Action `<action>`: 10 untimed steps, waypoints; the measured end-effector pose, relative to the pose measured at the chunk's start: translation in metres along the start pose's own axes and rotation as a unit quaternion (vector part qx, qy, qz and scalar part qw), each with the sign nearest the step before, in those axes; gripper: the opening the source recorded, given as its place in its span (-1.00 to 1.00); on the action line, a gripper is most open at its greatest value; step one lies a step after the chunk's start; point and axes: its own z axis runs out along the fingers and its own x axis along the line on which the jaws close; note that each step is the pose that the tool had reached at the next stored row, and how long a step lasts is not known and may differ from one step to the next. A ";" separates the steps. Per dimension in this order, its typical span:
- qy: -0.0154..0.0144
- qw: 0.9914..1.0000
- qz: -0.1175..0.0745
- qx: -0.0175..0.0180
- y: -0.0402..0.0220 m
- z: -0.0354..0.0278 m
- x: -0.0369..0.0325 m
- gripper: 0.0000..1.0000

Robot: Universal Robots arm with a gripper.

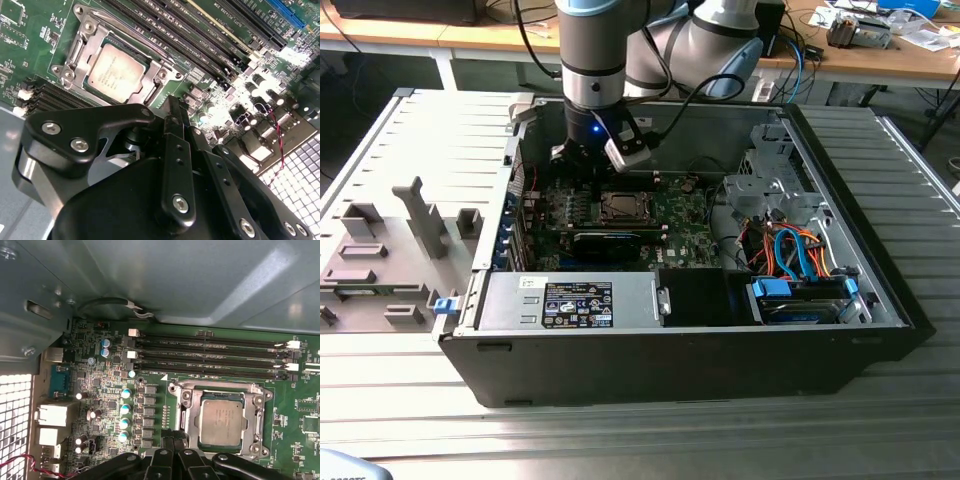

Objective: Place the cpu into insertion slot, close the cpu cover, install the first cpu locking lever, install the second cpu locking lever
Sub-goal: 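Install the first cpu locking lever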

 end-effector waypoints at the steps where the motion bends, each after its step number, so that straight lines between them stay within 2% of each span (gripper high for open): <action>1: 0.000 1.000 0.000 0.000 0.0001 0.0000 0.0014 -0.79; 10: 0.000 1.000 0.000 0.000 0.0015 0.0001 0.0019 -0.79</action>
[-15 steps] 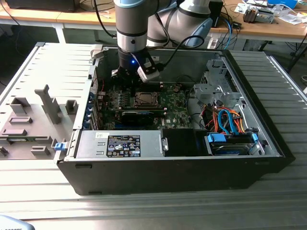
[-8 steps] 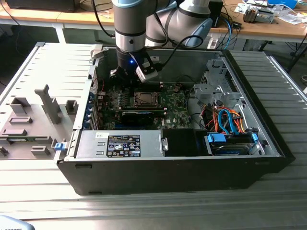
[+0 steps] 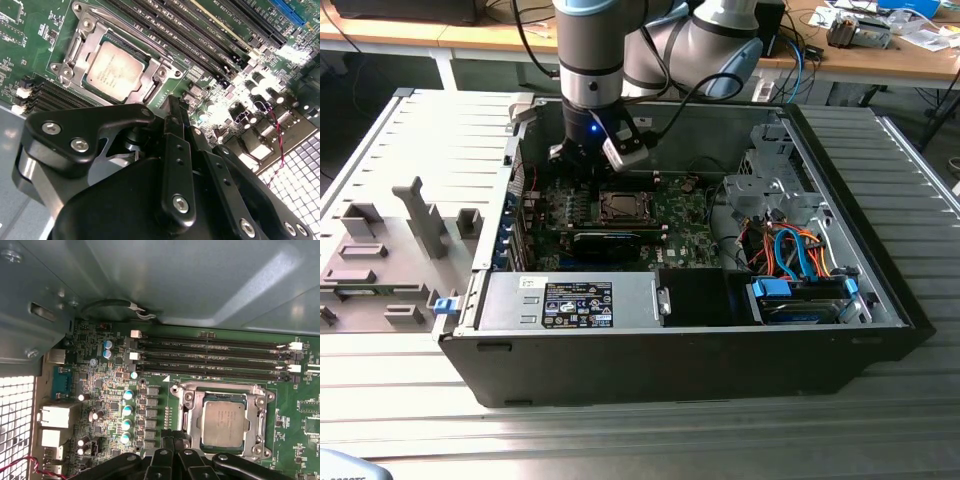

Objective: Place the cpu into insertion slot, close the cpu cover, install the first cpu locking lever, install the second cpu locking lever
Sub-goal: 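Install the first cpu locking lever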

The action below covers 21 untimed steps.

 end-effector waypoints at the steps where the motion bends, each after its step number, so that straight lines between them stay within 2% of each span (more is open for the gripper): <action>1: 0.000 1.000 0.000 0.000 0.0003 0.0000 0.0000 -0.79; 6: 0.000 1.000 0.000 0.000 0.0027 0.0001 0.0002 -0.79; 11: 0.000 1.000 0.000 0.000 0.0084 0.0002 0.0028 -0.79; 13: 0.000 1.000 0.000 0.000 0.0134 0.0003 0.0041 -0.79; 15: -0.001 1.000 0.000 0.000 0.0213 0.0005 0.0064 -0.79; 19: -0.001 1.000 0.000 0.000 0.0295 0.0007 0.0082 -0.79; 21: -0.001 1.000 0.000 0.000 0.0360 0.0008 0.0105 -0.79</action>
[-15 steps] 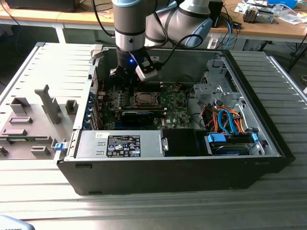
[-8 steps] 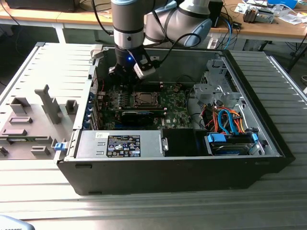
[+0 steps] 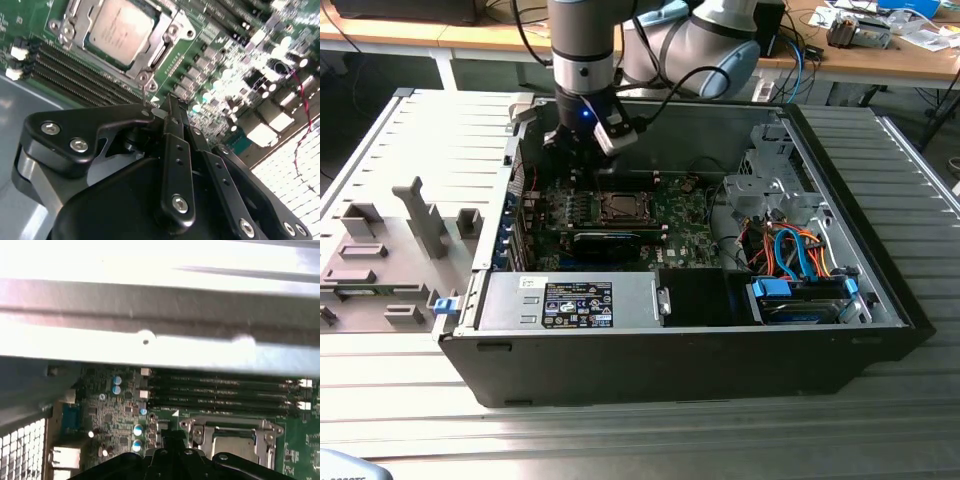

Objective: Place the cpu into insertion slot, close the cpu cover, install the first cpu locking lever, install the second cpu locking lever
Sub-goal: 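Install the first cpu locking lever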

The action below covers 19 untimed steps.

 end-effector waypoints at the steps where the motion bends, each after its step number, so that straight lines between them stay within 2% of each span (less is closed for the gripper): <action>1: 0.000 1.000 0.000 0.000 0.0023 0.0000 0.0012 -0.79; 5: -0.002 1.000 0.000 0.000 0.0063 -0.0019 0.0039 -0.79; 12: -0.003 1.000 0.000 0.000 0.0067 -0.0108 0.0046 -0.79; 14: -0.003 1.000 0.000 0.000 0.0067 -0.0110 0.0044 -0.79; 19: -0.002 1.000 0.000 0.000 0.0062 -0.0110 -0.0018 -0.79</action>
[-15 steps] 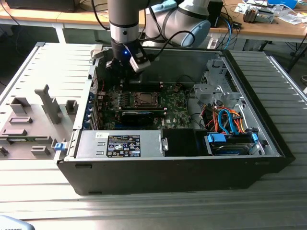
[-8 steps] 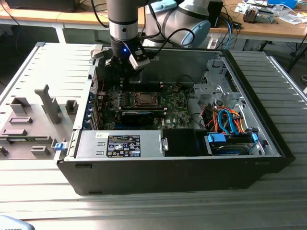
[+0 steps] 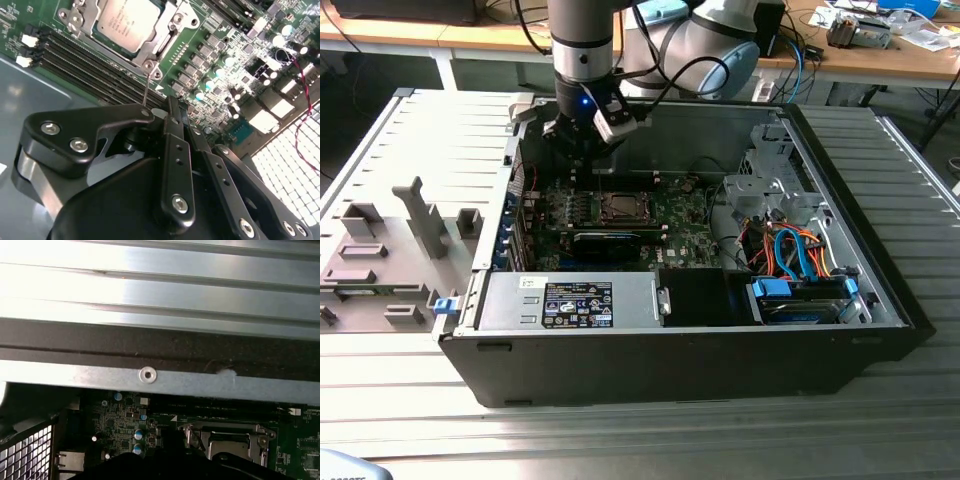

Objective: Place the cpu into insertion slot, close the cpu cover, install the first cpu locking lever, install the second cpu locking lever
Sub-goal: 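Install the first cpu locking lever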

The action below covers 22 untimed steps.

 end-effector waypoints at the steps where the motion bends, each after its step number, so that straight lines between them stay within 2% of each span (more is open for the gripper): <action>1: 0.000 1.000 0.000 0.000 -0.0001 0.0000 -0.0008 -0.79; 11: 0.001 1.000 0.000 0.000 -0.0007 0.0001 -0.0088 -0.79; 22: 0.001 1.000 0.000 0.000 -0.0008 0.0005 -0.0102 -0.79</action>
